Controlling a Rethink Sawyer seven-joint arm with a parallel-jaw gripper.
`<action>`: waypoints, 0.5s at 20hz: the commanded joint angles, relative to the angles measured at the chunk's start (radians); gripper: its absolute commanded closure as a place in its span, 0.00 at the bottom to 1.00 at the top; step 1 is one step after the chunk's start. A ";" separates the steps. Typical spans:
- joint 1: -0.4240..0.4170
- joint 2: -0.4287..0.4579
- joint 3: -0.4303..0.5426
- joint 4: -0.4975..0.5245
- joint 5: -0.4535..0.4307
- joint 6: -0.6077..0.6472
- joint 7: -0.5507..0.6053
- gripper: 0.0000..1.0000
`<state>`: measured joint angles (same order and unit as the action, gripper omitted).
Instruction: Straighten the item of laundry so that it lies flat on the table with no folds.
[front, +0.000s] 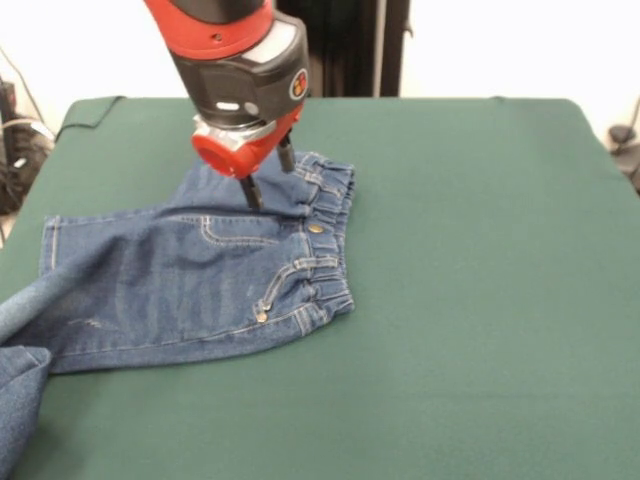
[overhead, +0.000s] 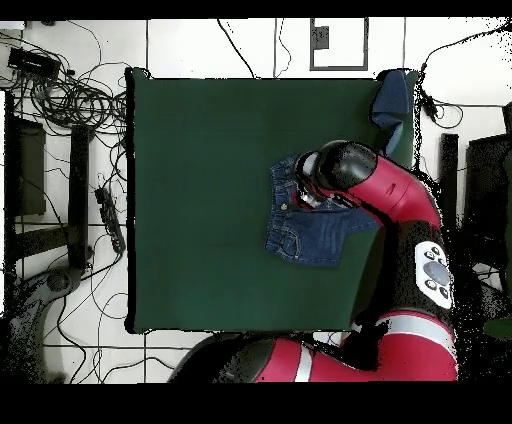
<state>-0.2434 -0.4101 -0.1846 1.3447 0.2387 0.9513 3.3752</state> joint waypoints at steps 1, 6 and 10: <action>0.023 -0.023 0.054 0.256 0.027 -0.100 0.031 0.00; -0.002 -0.019 0.068 0.331 0.010 -0.215 -0.001 0.00; 0.006 -0.005 0.058 0.362 -0.006 -0.293 0.019 0.00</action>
<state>-0.2454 -0.4594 -0.1847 1.5125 0.2347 0.7987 3.3752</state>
